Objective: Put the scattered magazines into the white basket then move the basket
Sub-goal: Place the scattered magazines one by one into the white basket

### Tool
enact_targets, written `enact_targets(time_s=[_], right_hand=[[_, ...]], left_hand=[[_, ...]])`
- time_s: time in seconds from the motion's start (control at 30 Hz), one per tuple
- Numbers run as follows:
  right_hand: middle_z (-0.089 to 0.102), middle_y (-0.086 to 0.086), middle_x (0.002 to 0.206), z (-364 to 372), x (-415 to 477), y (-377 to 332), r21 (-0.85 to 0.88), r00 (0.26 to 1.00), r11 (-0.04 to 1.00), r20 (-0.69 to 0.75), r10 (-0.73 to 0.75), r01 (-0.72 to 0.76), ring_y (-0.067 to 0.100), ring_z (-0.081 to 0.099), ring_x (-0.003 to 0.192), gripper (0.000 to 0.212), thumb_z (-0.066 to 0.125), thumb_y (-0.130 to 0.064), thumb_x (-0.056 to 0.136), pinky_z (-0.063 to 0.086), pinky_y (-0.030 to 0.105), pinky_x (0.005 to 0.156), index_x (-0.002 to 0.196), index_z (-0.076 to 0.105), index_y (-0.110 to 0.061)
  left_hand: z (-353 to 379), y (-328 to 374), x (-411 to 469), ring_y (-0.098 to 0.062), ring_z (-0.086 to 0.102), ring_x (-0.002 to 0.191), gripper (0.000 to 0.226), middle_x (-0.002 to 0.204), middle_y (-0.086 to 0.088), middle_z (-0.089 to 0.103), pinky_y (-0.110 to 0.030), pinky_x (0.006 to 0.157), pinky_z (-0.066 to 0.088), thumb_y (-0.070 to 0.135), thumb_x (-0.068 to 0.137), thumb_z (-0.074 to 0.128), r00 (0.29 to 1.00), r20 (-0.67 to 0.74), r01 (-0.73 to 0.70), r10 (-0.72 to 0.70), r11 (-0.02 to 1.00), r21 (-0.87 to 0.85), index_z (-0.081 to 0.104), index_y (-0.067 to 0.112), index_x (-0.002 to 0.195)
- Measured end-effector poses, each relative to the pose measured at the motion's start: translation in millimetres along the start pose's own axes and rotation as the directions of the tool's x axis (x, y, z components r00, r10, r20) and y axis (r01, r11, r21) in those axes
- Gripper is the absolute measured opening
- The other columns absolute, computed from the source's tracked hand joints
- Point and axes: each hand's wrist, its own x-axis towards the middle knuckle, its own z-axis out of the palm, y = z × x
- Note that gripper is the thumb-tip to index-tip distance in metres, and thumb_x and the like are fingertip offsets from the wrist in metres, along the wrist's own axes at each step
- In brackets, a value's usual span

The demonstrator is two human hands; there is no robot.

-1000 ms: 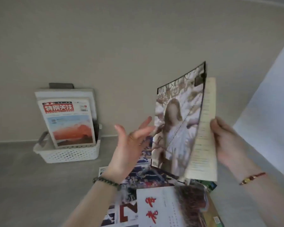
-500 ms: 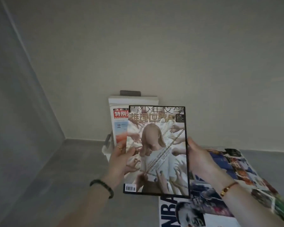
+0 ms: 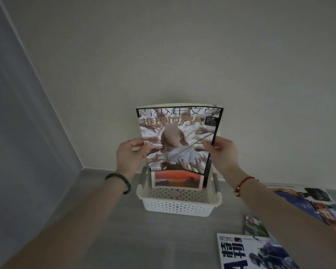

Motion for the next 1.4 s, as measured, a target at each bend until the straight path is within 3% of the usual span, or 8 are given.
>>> enact_targets(time_s=[0.23,0.4,0.57,0.83,1.03,1.2,1.33,1.4], right_hand=[[0.064,-0.003,0.058,18,0,68,-0.107,0.99,0.987,-0.091,0.107,-0.117,-0.013,0.054,0.043,0.016,0.061,-0.001,0.08,0.032,0.002,0.034,0.071,0.065,-0.012],[0.062,-0.005,0.08,26,0,93,-0.173,0.982,0.976,-0.16,0.105,-0.133,0.012,0.061,0.074,0.02,0.064,-0.009,0.08,0.045,0.014,0.061,0.098,0.056,-0.016],[0.055,-0.013,0.071,35,3,98,-0.199,0.98,0.976,-0.195,0.045,-0.085,0.0,0.053,0.065,0.012,0.061,-0.011,0.082,0.04,0.009,0.049,0.09,0.054,-0.018],[0.06,-0.008,0.072,28,3,96,-0.215,0.987,0.971,-0.137,0.08,-0.108,0.009,0.058,0.069,0.011,0.059,-0.009,0.082,0.041,0.009,0.052,0.089,0.059,-0.017],[0.059,-0.002,0.101,-25,-26,84,-0.155,0.989,0.98,-0.103,0.107,-0.122,0.011,0.058,0.088,0.033,0.058,-0.005,0.084,0.041,0.006,0.066,0.116,0.056,-0.011],[0.065,-0.001,0.097,-105,-78,96,-0.189,0.967,0.969,-0.231,0.113,-0.158,0.011,0.06,0.085,0.028,0.058,-0.006,0.084,0.044,0.008,0.067,0.111,0.062,-0.011],[0.067,0.003,0.093,-175,-111,110,-0.138,0.927,0.962,-0.328,0.181,-0.237,0.006,0.063,0.075,0.024,0.06,-0.008,0.084,0.051,0.013,0.064,0.108,0.064,-0.008],[0.066,0.002,0.089,-208,-127,116,-0.171,0.917,0.956,-0.362,0.165,-0.24,0.001,0.06,0.073,0.022,0.061,-0.009,0.083,0.046,0.008,0.062,0.105,0.066,-0.007]], left_hand=[[28,-64,-1,0.006,0.063,0.067,0.021,0.067,0.015,0.068,-0.003,0.055,0.044,0.001,0.073,0.07,0.993,-0.073,0.093,-0.097,0.994,-0.054,0.065,0.02,0.065],[35,-84,8,-0.008,0.067,0.079,0.02,0.09,-0.006,0.067,-0.019,0.066,0.055,-0.002,0.078,0.064,0.992,-0.043,0.113,-0.119,0.986,-0.118,0.057,0.004,0.096],[48,-83,8,-0.009,0.065,0.082,0.018,0.089,-0.003,0.071,-0.038,0.086,0.054,0.008,0.087,0.054,0.999,-0.02,0.044,-0.044,0.998,0.045,0.065,0.005,0.101],[51,-72,-2,-0.027,0.063,0.099,0.015,0.102,-0.013,0.067,-0.054,0.087,0.05,0.015,0.09,0.05,0.981,0.048,0.194,-0.189,0.97,-0.144,0.063,0.019,0.095],[49,-60,-32,-0.024,0.046,0.124,0.048,0.138,-0.013,0.046,-0.035,0.106,0.035,0.022,0.089,0.053,0.952,-0.065,0.285,-0.3,0.942,-0.18,0.039,0.005,0.132],[62,-45,-79,-0.022,0.049,0.12,0.034,0.13,-0.011,0.051,-0.037,0.104,0.039,0.016,0.089,0.05,0.963,-0.018,0.247,-0.27,0.903,-0.351,0.047,0.007,0.121],[97,-23,-126,-0.015,0.051,0.084,0.014,0.08,0.001,0.05,-0.025,0.077,0.043,0.007,0.09,0.046,0.944,0.189,0.325,-0.271,0.863,-0.386,0.05,0.02,0.086],[115,-15,-152,-0.015,0.055,0.084,0.01,0.084,-0.001,0.054,-0.025,0.075,0.044,0.011,0.09,0.048,0.906,0.264,0.412,-0.331,0.833,-0.369,0.051,0.016,0.098]])
